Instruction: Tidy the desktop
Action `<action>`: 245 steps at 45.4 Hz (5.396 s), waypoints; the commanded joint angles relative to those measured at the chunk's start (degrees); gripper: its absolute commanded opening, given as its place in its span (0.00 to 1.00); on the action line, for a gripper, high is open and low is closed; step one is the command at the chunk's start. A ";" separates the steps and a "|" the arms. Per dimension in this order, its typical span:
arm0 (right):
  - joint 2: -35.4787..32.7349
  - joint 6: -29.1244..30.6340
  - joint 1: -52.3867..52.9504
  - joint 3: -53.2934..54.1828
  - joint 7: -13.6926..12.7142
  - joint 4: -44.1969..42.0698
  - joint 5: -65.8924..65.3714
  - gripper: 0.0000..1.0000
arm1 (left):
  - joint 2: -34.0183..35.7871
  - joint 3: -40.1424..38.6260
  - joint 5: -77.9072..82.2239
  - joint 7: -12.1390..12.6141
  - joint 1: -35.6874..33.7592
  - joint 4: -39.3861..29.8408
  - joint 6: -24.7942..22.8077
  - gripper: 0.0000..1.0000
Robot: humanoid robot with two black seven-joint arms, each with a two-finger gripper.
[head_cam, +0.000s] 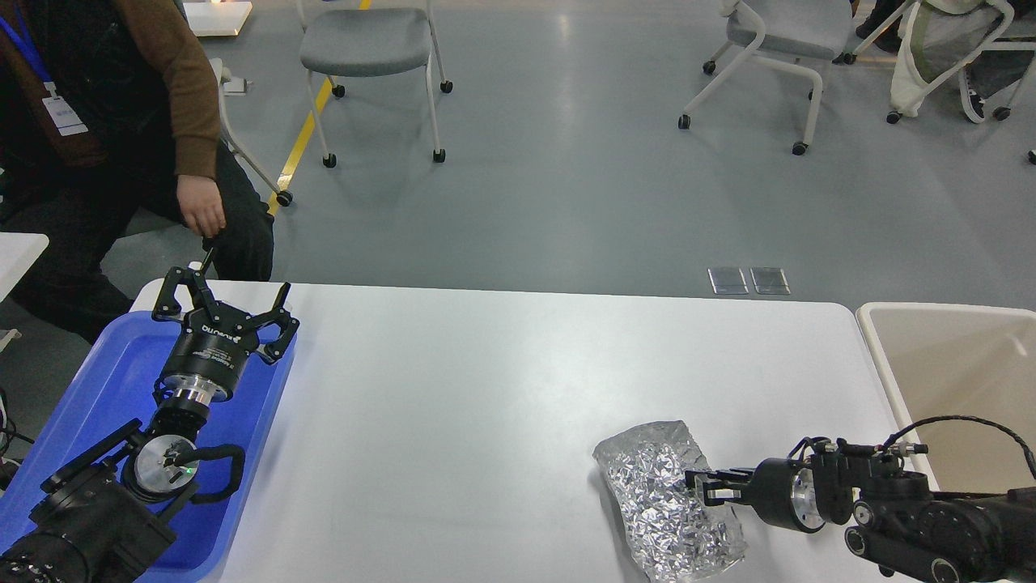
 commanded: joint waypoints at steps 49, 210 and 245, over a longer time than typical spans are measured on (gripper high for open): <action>-39.72 28.03 34.40 0.89 0.16 22.33 25.25 0.00 | 0.00 -0.09 0.00 0.00 0.18 0.00 0.00 1.00; -7.13 19.41 14.46 46.24 -22.43 -8.97 78.60 1.00 | 0.00 0.09 -0.09 0.00 0.00 0.00 0.44 1.00; 17.49 23.81 -0.83 55.21 -21.81 -9.94 78.60 1.00 | -0.09 0.09 -0.18 0.00 0.00 0.00 0.44 1.00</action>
